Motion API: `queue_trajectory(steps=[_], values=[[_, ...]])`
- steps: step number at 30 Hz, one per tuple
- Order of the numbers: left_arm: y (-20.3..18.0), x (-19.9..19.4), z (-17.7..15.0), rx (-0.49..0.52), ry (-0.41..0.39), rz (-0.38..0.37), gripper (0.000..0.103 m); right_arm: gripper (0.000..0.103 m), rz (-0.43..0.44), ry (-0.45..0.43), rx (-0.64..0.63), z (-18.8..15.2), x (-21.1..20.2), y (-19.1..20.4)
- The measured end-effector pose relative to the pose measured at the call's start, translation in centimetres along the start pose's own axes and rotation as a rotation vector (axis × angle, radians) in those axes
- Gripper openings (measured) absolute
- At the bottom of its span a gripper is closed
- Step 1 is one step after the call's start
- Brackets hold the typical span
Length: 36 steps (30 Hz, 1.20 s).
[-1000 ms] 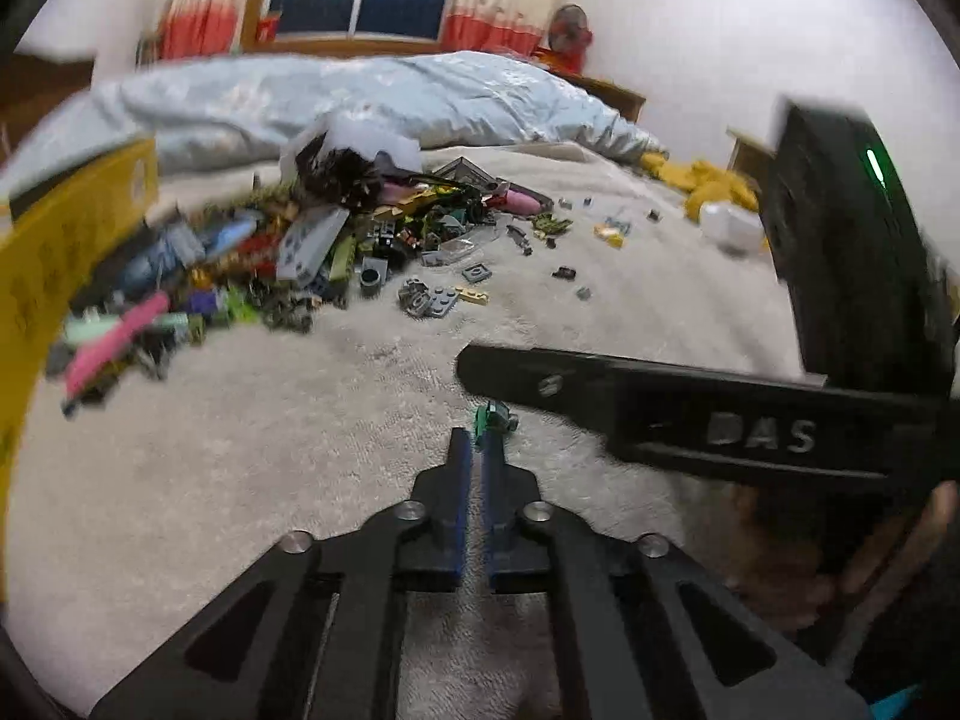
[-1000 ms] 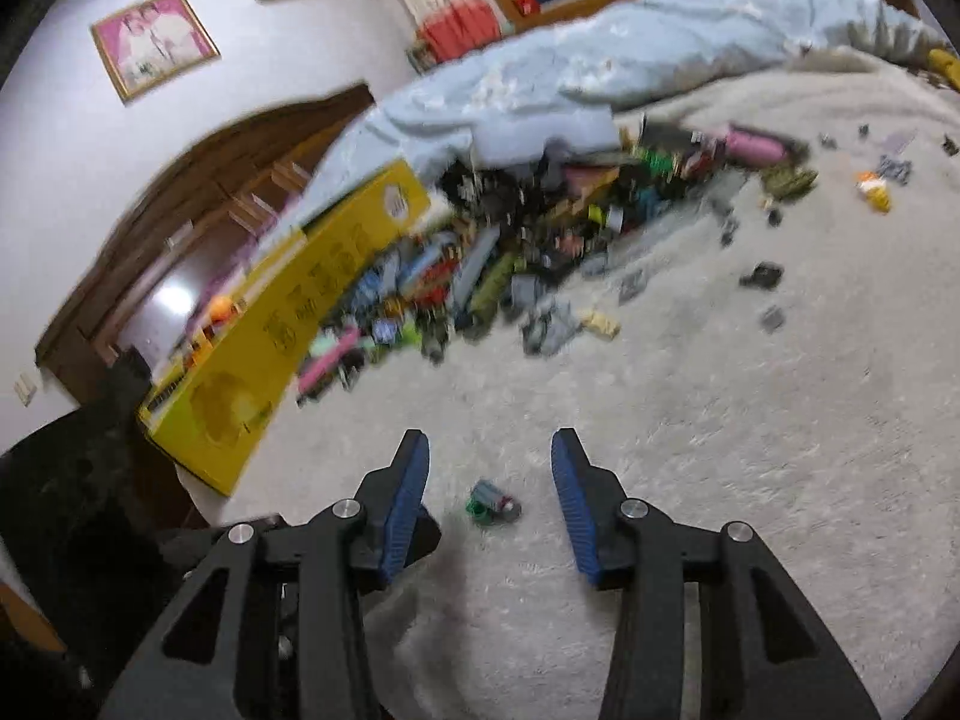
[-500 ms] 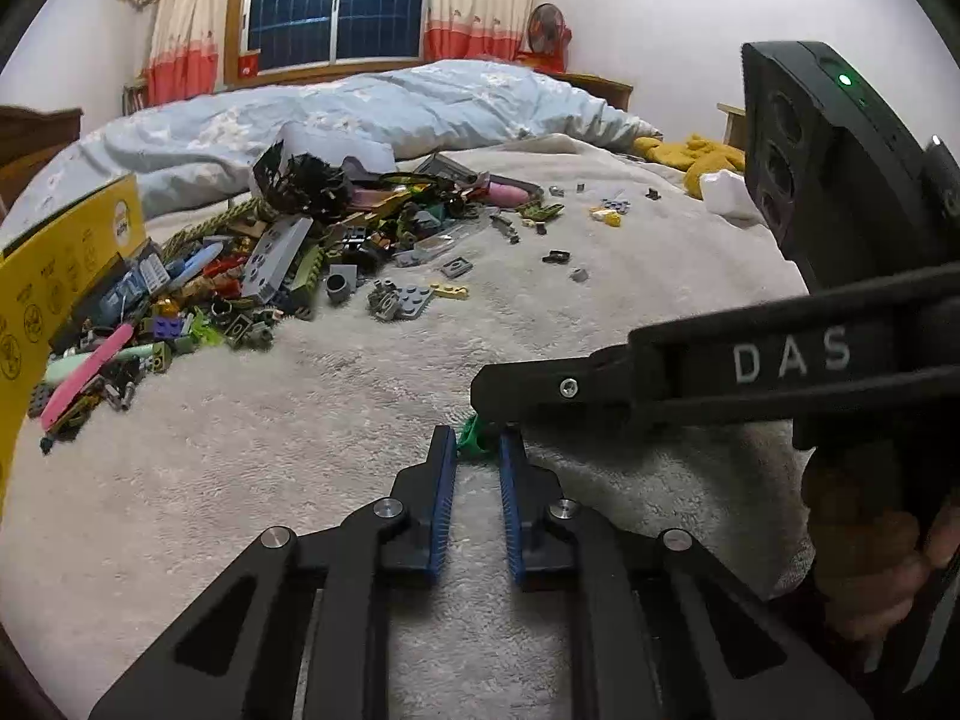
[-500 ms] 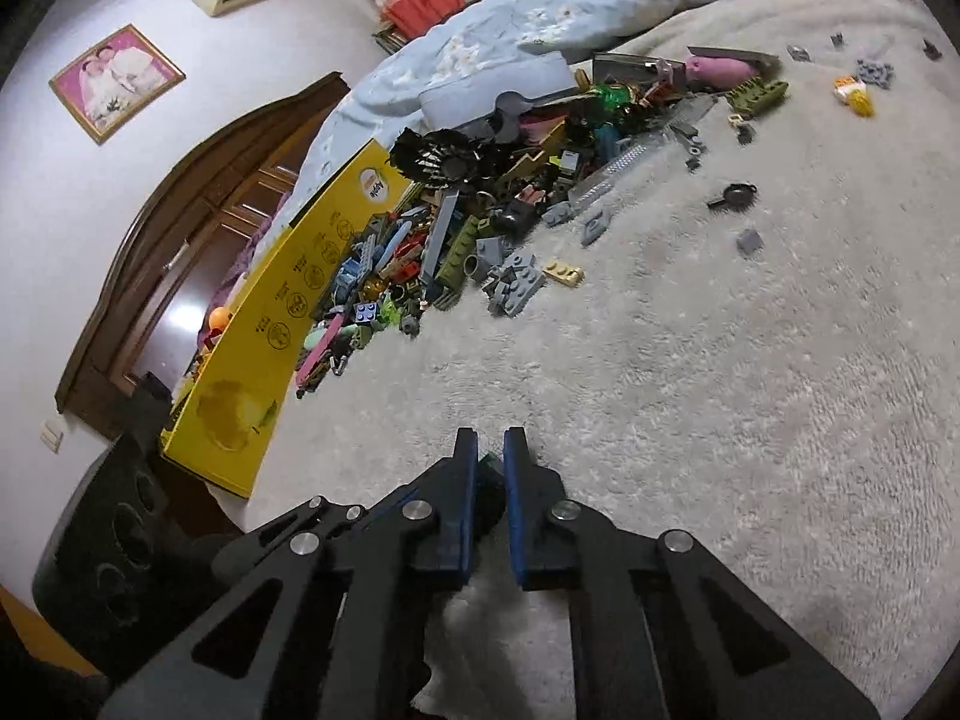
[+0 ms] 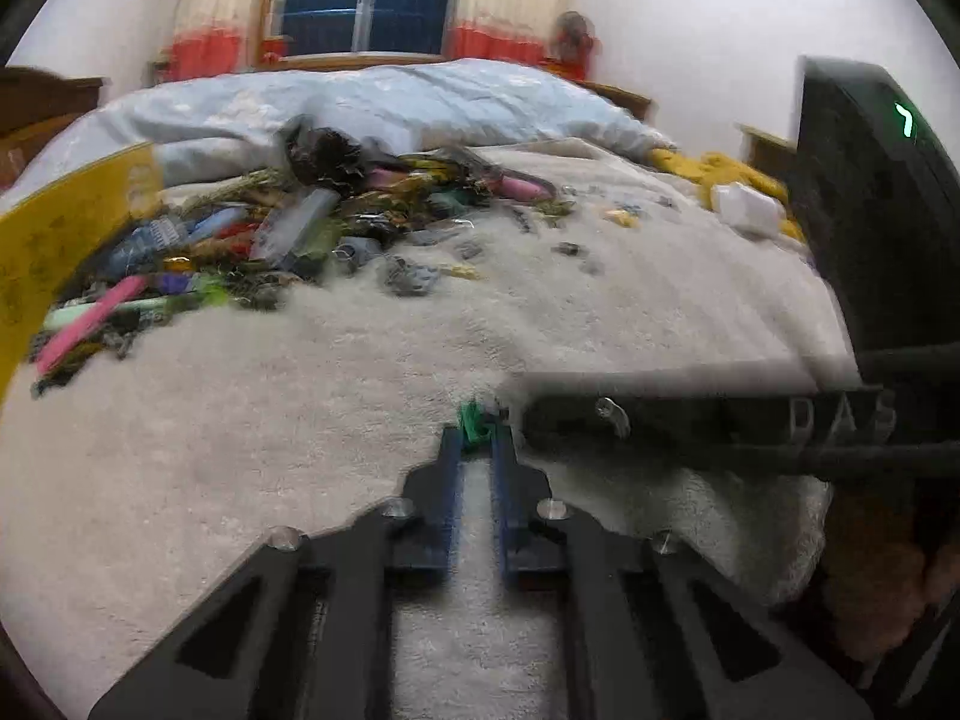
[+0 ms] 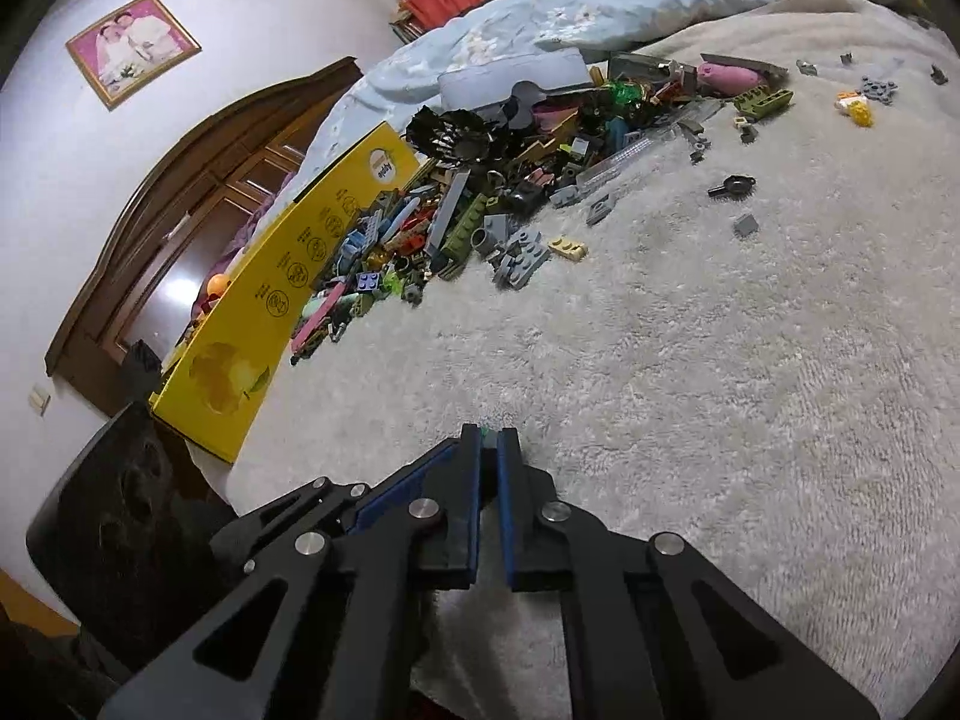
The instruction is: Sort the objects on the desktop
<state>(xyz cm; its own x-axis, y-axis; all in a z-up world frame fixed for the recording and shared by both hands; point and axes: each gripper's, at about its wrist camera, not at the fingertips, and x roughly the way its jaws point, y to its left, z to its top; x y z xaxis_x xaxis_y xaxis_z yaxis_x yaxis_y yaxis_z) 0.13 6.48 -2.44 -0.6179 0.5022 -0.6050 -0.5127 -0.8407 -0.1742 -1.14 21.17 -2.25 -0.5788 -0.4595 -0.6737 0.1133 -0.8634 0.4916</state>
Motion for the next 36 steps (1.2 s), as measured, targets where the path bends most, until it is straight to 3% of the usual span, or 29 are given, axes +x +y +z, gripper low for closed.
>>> queue_trajectory(steps=[2,4,9,11,14,17,22,26,31,36], values=[[0.8,-0.1,0.2,-0.065,0.009,-0.039,0.008,0.0,0.031,-0.017,0.019,-0.4,0.0,-0.6],[0.8,-0.1,0.2,-0.069,0.008,-0.038,0.008,0.0,0.046,-0.027,0.01,-0.3,-0.3,-0.6],[-2.5,-0.2,-0.6,0.158,-0.032,0.12,0.008,0.005,0.05,-0.109,-0.055,0.1,-2.0,0.6],[-2.9,-0.3,-0.6,0.184,-0.042,0.147,0.008,0.028,0.055,-0.125,-0.11,0.5,-2.5,1.9],[-3.0,-0.1,-0.6,0.202,-0.04,0.167,0.008,0.029,0.006,-0.097,-0.142,0.9,-1.7,2.5],[-3.5,-0.1,-1.1,0.276,-0.049,0.199,0.008,0.029,0.055,0.001,-0.121,1.1,-0.1,1.6],[-4.3,-0.3,-1.9,0.396,-0.073,0.246,0.008,0.022,0.103,0.028,-0.062,1.7,0.2,0.4],[-3.7,0.0,-1.5,0.368,-0.048,0.223,0.008,0.013,0.114,0.039,-0.024,1.5,0.3,-0.2],[-0.8,0.3,-0.1,0.116,0.009,0.088,0.009,0.012,0.127,0.03,0.035,1.3,0.9,-0.9],[-0.4,0.2,-0.3,0.021,0.012,0.063,0.009,0.012,0.144,0.028,0.077,1.1,1.2,-1.2]])
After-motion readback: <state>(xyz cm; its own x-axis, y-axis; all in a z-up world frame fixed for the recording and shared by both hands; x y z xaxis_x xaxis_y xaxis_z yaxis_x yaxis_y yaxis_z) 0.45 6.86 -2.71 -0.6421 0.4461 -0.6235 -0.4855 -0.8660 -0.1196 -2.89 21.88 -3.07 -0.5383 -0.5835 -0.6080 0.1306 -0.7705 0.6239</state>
